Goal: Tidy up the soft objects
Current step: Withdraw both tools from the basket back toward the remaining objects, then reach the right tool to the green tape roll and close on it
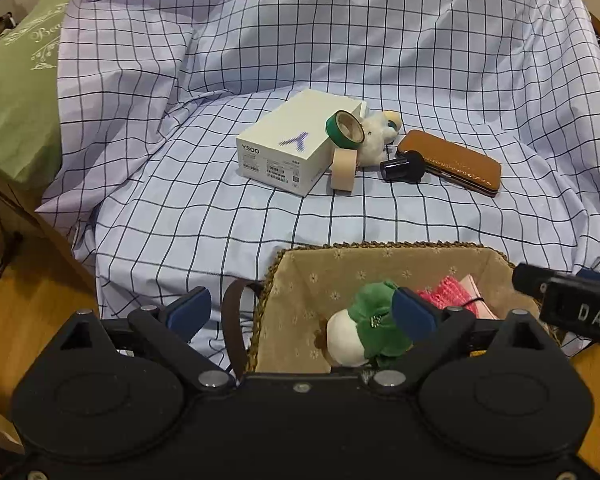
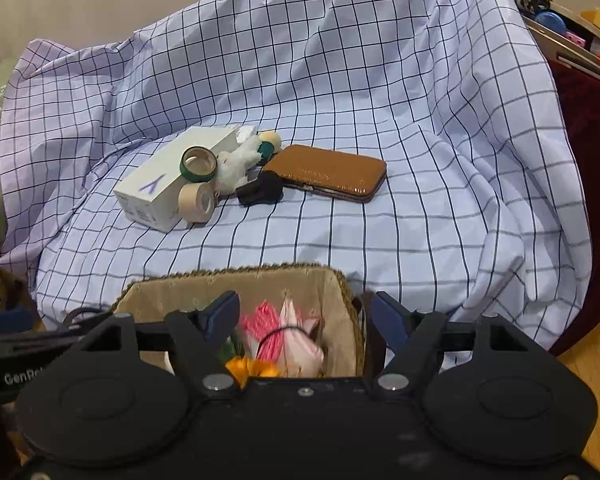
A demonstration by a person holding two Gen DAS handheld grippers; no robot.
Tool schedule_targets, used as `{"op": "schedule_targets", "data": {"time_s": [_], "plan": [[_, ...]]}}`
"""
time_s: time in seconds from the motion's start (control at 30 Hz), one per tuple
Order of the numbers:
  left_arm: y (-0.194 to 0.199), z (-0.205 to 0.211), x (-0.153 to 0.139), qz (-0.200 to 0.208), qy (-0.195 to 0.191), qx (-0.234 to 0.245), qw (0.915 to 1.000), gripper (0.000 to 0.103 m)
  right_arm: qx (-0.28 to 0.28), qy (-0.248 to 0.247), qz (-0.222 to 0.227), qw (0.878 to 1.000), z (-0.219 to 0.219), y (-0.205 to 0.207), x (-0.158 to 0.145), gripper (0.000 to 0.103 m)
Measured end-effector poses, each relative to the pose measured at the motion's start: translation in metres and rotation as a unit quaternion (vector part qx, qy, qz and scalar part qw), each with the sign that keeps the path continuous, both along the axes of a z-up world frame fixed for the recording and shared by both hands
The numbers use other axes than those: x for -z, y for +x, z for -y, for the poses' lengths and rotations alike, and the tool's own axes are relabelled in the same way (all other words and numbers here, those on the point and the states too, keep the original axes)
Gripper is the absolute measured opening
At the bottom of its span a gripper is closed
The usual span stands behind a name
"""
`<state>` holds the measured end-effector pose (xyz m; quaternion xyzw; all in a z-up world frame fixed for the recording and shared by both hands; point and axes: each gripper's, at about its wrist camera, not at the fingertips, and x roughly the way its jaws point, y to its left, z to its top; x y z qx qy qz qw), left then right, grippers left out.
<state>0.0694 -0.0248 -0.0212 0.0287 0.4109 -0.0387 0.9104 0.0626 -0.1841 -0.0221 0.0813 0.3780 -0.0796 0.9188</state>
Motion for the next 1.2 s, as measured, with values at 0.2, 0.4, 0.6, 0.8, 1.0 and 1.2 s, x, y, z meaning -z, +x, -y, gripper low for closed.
{"op": "schedule_targets", "data": {"time_s": [0.2, 0.4, 0.6, 0.8, 1.0, 1.2], "plan": [[0.03, 0.002, 0.005, -0.009, 0.004, 0.001, 1.0, 0.094, -0.004, -0.006, -0.005, 1.0, 0.008, 0.039, -0.005, 0.074], [0.061, 0.004, 0.012, -0.016, 0.006, 0.005, 0.9998, 0.094, -0.016, -0.008, -0.006, 1.0, 0.008, 0.085, -0.008, 0.074], [0.084, 0.002, 0.022, -0.026, 0.0, 0.004, 0.9996, 0.094, -0.039, -0.012, 0.015, 0.999, -0.007, 0.13, -0.012, 0.074], [0.1, -0.003, 0.031, -0.038, -0.008, 0.001, 0.9993, 0.094, -0.059, -0.011, 0.013, 0.998, -0.027, 0.175, -0.003, 0.074], [0.108, -0.009, 0.041, -0.052, -0.014, -0.002, 0.9986, 0.094, -0.066, -0.005, 0.006, 0.998, -0.046, 0.222, 0.008, 0.074], [0.112, -0.013, 0.047, -0.059, -0.01, -0.014, 0.9981, 0.093, -0.069, -0.015, 0.003, 0.997, -0.064, 0.258, 0.021, 0.074]]}}
